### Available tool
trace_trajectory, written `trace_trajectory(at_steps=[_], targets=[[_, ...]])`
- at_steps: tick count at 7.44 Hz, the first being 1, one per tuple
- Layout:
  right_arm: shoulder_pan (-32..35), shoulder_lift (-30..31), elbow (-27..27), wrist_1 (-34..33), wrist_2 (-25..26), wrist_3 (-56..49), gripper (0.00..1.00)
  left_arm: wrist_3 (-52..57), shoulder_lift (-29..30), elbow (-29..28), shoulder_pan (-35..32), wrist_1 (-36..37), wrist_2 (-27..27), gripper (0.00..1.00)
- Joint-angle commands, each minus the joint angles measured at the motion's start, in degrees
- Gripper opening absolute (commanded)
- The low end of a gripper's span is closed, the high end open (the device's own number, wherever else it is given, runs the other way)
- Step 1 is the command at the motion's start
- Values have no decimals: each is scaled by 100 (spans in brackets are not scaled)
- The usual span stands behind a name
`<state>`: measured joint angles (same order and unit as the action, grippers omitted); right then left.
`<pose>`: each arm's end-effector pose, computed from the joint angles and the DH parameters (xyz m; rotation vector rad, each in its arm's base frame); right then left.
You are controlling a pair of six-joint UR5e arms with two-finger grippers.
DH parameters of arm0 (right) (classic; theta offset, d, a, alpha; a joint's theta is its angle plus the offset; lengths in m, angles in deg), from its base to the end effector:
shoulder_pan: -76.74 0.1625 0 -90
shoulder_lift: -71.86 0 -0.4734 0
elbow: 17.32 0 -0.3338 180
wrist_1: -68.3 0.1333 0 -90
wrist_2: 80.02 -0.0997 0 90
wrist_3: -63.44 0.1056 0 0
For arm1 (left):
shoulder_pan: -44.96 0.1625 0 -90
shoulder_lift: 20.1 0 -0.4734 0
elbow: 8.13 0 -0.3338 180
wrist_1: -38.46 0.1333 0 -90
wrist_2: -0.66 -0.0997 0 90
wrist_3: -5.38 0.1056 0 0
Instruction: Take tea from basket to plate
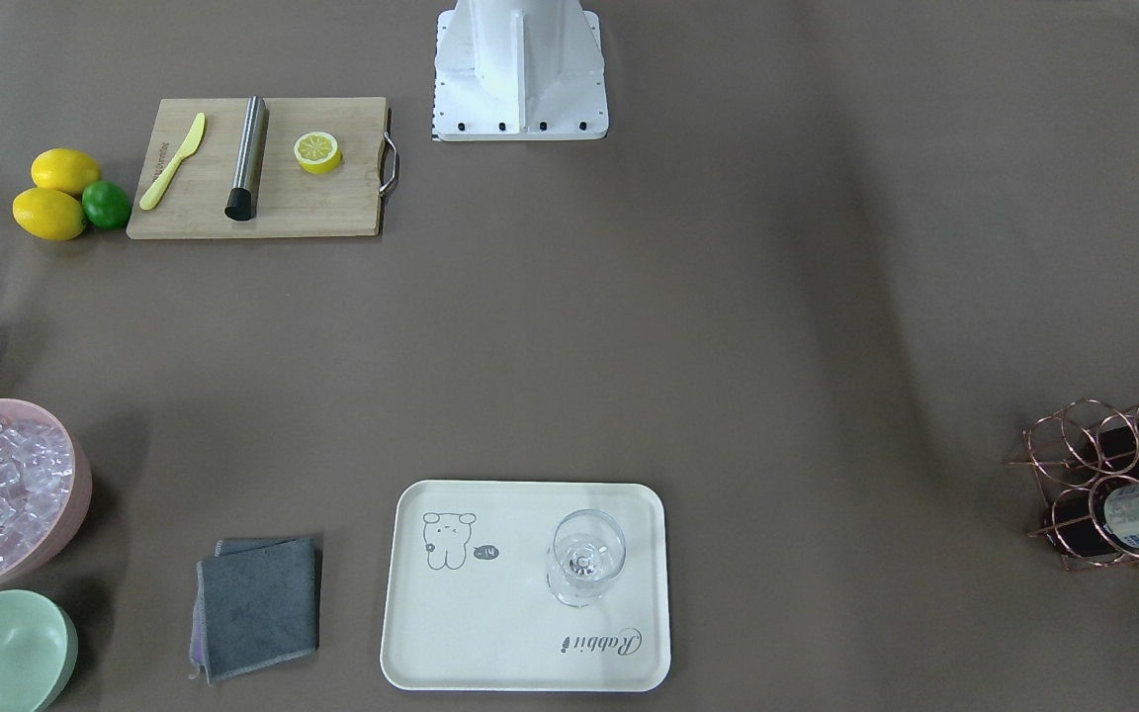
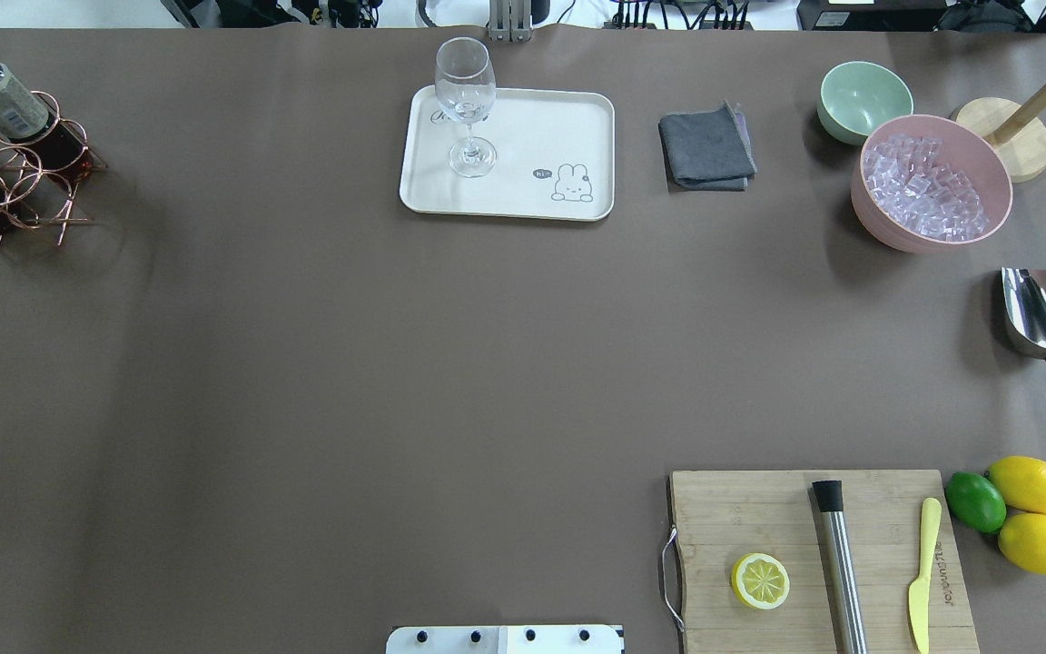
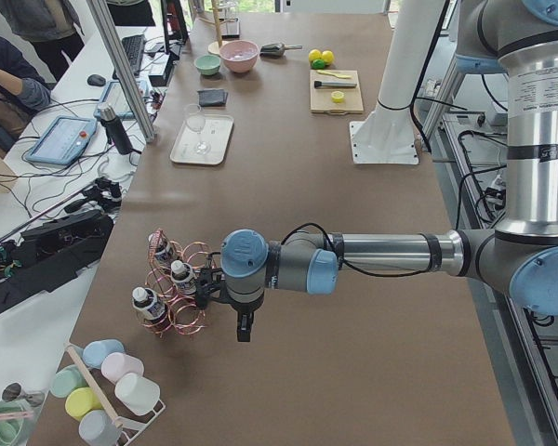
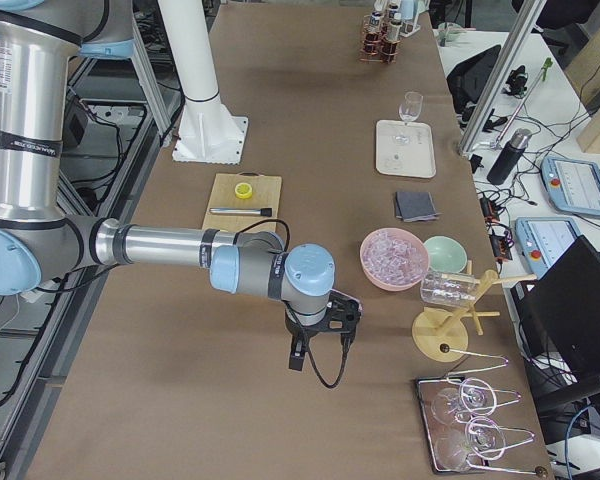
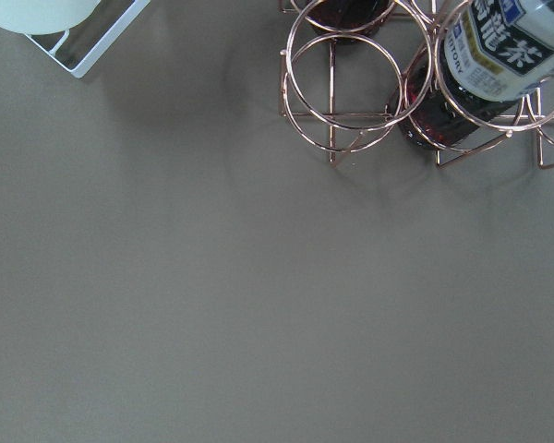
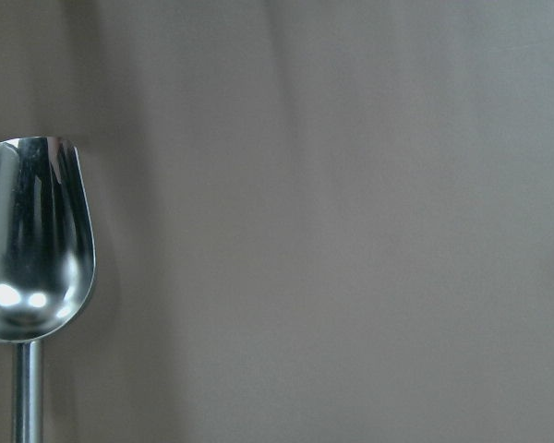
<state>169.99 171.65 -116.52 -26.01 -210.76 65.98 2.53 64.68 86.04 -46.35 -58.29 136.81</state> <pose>0.0839 -0.3416 0.7207 -0.0775 -0.7116 0.1271 -0.0662 -0.3957 0.7029 0.0832 0.8060 -0.0285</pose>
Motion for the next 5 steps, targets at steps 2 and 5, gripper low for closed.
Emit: trace_trajectory(at_steps=[2, 5], targets=[[0, 5, -2, 0, 4, -8, 100, 13, -146, -4, -210, -168, 16, 98], [0, 14, -11, 0, 4, -8, 100, -5, -163, 136, -220, -168, 43, 98]])
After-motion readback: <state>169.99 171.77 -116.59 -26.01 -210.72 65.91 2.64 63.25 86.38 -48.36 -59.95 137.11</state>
